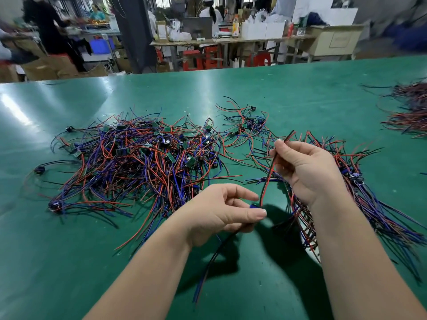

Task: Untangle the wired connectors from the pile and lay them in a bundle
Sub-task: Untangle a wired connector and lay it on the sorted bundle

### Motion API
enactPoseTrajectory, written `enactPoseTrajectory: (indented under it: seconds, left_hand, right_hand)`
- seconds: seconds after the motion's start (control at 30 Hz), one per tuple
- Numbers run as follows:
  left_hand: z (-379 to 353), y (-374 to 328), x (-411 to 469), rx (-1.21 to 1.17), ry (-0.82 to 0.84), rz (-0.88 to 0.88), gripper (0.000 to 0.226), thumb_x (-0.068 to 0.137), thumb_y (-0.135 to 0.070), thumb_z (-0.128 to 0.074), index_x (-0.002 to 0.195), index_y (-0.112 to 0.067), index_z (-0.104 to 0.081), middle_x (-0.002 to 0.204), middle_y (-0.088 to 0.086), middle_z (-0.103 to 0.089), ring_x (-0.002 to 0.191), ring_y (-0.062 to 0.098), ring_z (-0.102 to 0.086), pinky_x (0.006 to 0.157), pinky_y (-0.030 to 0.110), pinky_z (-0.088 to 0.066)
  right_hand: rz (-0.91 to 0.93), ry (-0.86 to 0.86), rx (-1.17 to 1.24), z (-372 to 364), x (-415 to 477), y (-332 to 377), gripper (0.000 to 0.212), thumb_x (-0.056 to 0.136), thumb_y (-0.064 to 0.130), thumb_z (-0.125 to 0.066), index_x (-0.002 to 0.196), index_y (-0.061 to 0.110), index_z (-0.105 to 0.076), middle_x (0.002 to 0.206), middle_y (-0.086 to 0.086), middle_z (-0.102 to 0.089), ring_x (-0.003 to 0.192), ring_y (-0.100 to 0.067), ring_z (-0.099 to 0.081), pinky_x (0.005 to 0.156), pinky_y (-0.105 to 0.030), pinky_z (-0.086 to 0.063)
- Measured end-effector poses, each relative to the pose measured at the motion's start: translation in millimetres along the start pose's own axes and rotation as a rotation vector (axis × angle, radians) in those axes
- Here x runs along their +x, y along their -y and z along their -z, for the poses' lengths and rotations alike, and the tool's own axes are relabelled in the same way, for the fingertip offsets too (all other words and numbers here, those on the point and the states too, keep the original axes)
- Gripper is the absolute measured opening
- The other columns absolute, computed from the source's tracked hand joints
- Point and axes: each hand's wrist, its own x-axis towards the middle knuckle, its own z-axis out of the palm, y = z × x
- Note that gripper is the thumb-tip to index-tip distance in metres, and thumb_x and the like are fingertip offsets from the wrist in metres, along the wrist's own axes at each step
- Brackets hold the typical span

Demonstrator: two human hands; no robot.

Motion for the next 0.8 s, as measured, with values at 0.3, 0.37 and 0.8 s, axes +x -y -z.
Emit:
enactPoseTrajectory:
  seconds: [0.3, 0.37, 0.8]
  left_hand:
    - [22.2, -5.1, -11.0, 0.311, 0.201, 0.026, 0.045, 0.074, -0.008, -0.078, 0.116, -0.017, -0.064, 0.064, -0.012, -0.057, 0.058, 0.005, -0.054, 0.058, 0.017, -0.045]
    - [19.0, -5.0, -13.4, 0.338, 0.336, 0.015, 0.044, 0.073, -0.01, -0.074, 0.115, -0.022, -0.067, 0.07, -0.007, -0.054, 0.062, 0.009, -0.05, 0.064, 0.025, -0.045]
    - [21.8, -14.9, -0.1, -0.415, -0.151, -0.548, 0.052, 0.037, -0.047, -0.094, 0.068, -0.025, -0.058, 0.057, -0.005, -0.042, 0.046, 0.006, -0.035, 0.04, 0.017, -0.026]
  right_hand:
    - [-0.046, -0.031, 0.042, 0.1, -1.2, 3.2, 0.015, 0.089, 0.013, -0.063, 0.075, 0.007, -0.063, 0.053, -0.001, -0.064, 0.043, -0.008, -0.06, 0.039, -0.014, -0.044]
    - [-0.07, -0.108, 0.032, 5.3, 3.2, 4.1, 0.02, 0.091, 0.017, -0.06, 0.072, 0.009, -0.059, 0.041, 0.005, -0.051, 0.032, -0.004, -0.044, 0.033, -0.011, -0.032]
    - [-0.041, 0.562, -0.248, -15.1, -16.1, -16.9, 0.021, 0.066, 0.008, -0.072, 0.086, 0.016, -0.074, 0.072, -0.005, -0.068, 0.059, -0.012, -0.063, 0.053, -0.017, -0.046]
